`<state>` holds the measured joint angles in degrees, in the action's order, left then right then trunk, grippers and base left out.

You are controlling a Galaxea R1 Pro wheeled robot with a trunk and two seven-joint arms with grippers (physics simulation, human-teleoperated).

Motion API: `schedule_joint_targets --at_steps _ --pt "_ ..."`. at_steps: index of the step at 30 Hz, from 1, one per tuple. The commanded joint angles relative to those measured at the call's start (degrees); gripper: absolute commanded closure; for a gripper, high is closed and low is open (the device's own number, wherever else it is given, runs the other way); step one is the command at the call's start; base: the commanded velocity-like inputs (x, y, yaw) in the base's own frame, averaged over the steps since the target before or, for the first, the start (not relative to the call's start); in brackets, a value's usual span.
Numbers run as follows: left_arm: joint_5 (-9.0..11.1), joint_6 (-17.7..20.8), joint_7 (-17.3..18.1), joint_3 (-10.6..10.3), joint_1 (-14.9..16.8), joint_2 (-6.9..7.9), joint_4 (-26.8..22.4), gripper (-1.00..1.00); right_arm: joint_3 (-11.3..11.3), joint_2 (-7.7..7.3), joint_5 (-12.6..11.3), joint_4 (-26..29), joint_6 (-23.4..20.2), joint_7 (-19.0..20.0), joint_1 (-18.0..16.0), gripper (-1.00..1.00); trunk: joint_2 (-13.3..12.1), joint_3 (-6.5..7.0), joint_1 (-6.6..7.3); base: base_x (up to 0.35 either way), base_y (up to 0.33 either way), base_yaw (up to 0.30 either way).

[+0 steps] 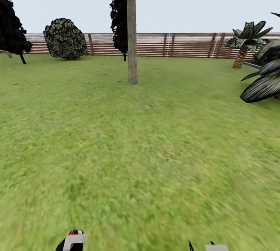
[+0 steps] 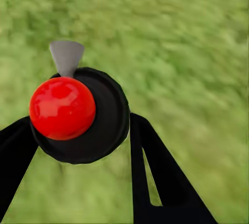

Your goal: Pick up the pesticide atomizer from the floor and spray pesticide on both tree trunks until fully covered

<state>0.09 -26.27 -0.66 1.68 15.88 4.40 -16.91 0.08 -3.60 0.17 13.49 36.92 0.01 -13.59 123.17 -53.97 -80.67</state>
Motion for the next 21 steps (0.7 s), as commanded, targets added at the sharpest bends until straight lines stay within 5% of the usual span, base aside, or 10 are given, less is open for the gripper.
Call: schedule_joint_targets --at_steps 1,21 --pt "0.0 -0.2 0.0 0.1 0.0 -0.01 0.0 1.0 0.0 -0.01 0.0 0.0 0.2 0.0 0.0 -1.0 0.0 -0.05 -0.03 0.339 0.0 0.0" --pt "0.0 -0.2 0.0 0.1 0.0 -0.01 0.0 1.0 0.0 -0.01 0.0 0.0 0.2 -0.1 0.0 -1.0 0.0 -0.05 -0.03 0.339 0.0 0.0"
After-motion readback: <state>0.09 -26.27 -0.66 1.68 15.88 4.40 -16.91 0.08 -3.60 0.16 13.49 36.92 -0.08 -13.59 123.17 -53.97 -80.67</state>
